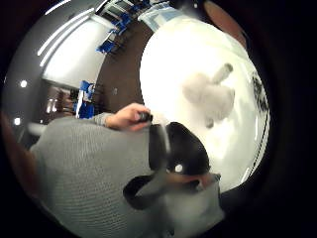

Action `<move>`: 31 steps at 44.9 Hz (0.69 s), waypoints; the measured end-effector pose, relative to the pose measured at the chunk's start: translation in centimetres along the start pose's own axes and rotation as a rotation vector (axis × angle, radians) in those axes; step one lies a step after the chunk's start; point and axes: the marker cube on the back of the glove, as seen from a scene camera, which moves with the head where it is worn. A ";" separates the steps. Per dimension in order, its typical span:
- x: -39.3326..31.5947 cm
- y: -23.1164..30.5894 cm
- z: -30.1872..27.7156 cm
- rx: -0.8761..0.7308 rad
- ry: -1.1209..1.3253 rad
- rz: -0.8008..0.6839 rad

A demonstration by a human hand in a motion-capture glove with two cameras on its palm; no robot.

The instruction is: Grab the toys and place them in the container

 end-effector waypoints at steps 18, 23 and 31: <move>1.8 -5.4 4.6 -0.131 0.044 0.063; 2.1 -4.7 8.2 -0.203 0.050 0.086; 1.5 -3.6 13.6 -0.290 0.085 0.082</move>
